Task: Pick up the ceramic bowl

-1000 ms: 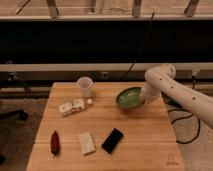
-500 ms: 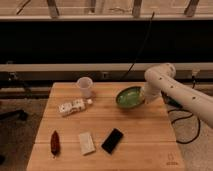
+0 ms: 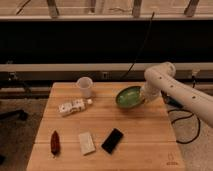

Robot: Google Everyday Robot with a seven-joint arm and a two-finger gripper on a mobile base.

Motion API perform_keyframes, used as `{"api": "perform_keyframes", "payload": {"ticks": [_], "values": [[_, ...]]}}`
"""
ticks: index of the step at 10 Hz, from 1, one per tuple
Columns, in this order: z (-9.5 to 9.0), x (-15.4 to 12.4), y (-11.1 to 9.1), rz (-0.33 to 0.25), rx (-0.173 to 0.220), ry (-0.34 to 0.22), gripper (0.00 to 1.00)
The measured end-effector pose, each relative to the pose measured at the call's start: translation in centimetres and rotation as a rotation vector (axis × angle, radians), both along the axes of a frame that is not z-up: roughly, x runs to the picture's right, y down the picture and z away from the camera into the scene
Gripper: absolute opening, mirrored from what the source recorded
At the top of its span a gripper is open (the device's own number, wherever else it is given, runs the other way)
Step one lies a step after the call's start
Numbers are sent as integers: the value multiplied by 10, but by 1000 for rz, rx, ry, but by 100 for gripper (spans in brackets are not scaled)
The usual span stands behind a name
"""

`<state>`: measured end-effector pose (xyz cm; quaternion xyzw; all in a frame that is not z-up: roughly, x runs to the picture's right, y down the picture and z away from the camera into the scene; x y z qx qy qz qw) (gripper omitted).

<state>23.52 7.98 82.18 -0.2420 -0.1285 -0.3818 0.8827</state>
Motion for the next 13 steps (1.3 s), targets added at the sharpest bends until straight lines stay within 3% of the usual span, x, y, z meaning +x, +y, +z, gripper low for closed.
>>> {"api": "perform_keyframes", "payload": {"ticks": [13], "values": [[-1,-1,-5,-33,7,-17,0]]}}
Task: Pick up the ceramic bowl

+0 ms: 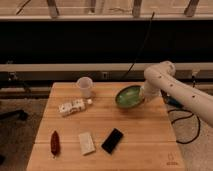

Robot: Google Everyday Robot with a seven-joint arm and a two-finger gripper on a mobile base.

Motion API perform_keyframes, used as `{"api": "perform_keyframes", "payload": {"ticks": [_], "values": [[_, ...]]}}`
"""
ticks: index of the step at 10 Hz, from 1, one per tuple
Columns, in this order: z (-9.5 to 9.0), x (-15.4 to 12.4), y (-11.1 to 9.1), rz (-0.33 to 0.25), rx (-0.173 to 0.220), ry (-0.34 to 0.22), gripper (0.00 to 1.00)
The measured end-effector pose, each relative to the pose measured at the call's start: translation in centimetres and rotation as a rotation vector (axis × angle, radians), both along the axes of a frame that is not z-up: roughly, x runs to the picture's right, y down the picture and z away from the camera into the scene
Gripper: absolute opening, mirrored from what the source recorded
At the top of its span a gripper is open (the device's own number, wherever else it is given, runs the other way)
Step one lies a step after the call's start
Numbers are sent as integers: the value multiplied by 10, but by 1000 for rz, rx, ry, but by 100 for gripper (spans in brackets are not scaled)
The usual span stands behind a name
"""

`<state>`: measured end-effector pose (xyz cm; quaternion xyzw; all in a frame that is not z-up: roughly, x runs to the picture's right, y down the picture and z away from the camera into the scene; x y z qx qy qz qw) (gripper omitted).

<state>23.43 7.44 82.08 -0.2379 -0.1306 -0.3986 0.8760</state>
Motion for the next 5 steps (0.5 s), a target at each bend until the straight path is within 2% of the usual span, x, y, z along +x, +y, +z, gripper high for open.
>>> {"api": "perform_keyframes", "payload": {"ticks": [5], "values": [[0,0,-2,-8,1,-4,0]]}}
